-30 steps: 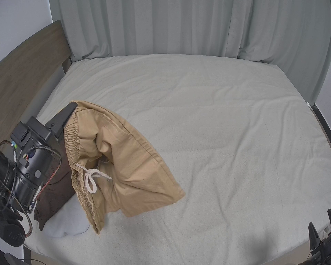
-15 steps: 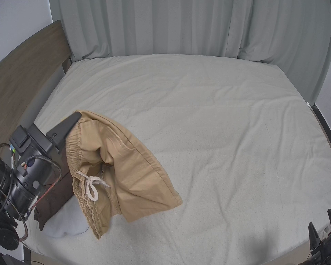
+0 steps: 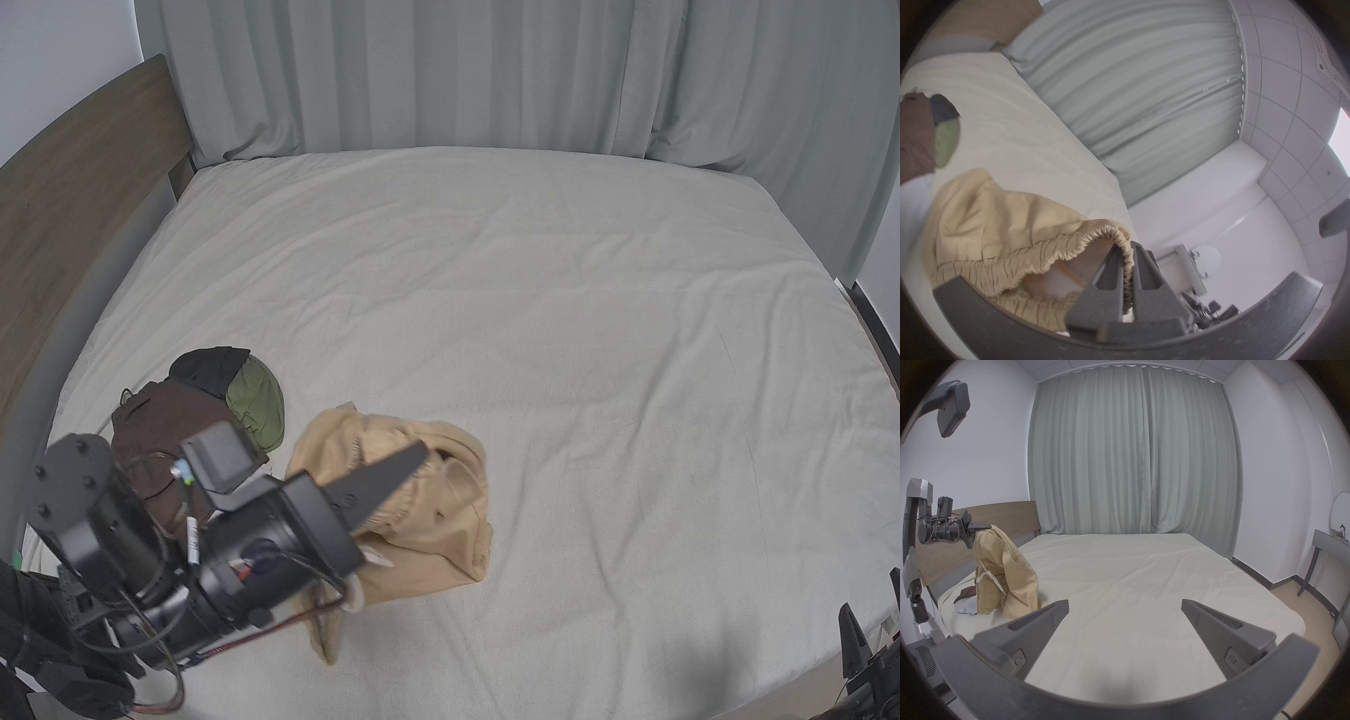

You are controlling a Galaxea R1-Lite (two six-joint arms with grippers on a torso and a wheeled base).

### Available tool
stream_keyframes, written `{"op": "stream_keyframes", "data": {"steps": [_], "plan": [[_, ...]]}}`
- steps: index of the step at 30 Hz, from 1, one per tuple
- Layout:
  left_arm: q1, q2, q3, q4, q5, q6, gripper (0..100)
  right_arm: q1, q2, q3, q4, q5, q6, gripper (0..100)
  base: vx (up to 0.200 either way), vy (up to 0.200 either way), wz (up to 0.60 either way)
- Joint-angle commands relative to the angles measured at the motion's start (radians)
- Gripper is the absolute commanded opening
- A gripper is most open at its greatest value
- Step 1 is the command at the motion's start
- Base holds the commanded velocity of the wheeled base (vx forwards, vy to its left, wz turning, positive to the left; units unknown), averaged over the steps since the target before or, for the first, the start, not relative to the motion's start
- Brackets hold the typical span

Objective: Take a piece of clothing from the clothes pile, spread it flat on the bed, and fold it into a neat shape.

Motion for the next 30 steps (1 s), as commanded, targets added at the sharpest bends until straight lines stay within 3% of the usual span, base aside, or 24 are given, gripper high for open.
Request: {"op": "stream_keyframes", "data": {"steps": [1,5,10,16,19,25,30], "plan": [[-0.147,0.175,-0.136,-0.001,-0.061,-0.002,0,0.000,-0.016,0.018,0.000,0.001,-0.001,100,0.000,0.000,0.00],[-0.196,0.218,-0.260,-0.005,-0.119,-0.029,0,0.000,-0.016,0.018,0.000,0.001,-0.001,100,0.000,0.000,0.00],[-0.264,0.150,-0.391,-0.040,-0.203,-0.222,0,0.000,-0.016,0.018,0.000,0.001,-0.001,100,0.000,0.000,0.00],[-0.244,0.120,-0.499,-0.107,-0.232,-0.291,0,0.000,-0.016,0.018,0.000,0.001,-0.001,100,0.000,0.000,0.00],[-0.190,0.114,-0.499,-0.094,-0.228,-0.304,0,0.000,-0.016,0.018,0.000,0.001,-0.001,100,0.000,0.000,0.00],[-0.081,0.184,-0.354,-0.089,-0.194,-0.242,0,0.000,-0.016,0.018,0.000,0.001,-0.001,100,0.000,0.000,0.00],[-0.005,0.267,-0.191,-0.155,-0.197,-0.069,0,0.000,-0.016,0.018,0.000,0.001,-0.001,100,0.000,0.000,0.00]]}}
